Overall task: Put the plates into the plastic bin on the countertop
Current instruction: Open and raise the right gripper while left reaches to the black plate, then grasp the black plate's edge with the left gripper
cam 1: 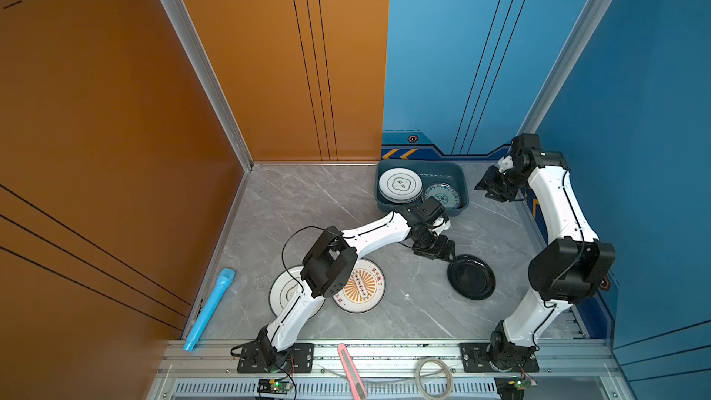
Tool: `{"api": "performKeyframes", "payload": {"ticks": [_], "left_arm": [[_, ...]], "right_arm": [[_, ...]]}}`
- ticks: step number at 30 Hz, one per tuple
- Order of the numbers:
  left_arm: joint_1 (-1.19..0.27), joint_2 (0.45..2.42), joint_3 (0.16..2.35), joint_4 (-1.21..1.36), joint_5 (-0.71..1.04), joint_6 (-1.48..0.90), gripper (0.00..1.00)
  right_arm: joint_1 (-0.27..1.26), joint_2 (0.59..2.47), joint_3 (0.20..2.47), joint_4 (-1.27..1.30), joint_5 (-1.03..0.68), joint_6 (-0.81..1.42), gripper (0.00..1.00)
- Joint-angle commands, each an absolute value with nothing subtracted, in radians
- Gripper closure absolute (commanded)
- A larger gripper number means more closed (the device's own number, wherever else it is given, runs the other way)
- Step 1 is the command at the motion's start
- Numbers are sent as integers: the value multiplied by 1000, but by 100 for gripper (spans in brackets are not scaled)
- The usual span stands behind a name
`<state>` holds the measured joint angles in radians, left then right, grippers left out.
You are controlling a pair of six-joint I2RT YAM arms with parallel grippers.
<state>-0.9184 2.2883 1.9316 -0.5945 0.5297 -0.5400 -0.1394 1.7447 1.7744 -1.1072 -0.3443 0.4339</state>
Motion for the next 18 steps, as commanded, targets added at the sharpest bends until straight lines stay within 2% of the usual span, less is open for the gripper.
{"api": "performKeyframes", "payload": {"ticks": [1, 7, 14, 18], "left_arm": [[-919, 2308, 1887, -440, 559, -645, 20], [-940, 2369, 1910, -420, 537, -679, 26], [-968, 2425, 1923, -394, 506, -721, 30], [-972, 2451, 1931, -394, 513, -726, 38]], "right_arm": [[-159, 1657, 1684, -1082, -386, 439, 55], [-154, 1606, 1600, -1059, -407, 460, 55], [-140, 1614, 1640, -1062, -415, 474, 55], [-138, 1599, 1627, -1062, -418, 476, 55]]}}
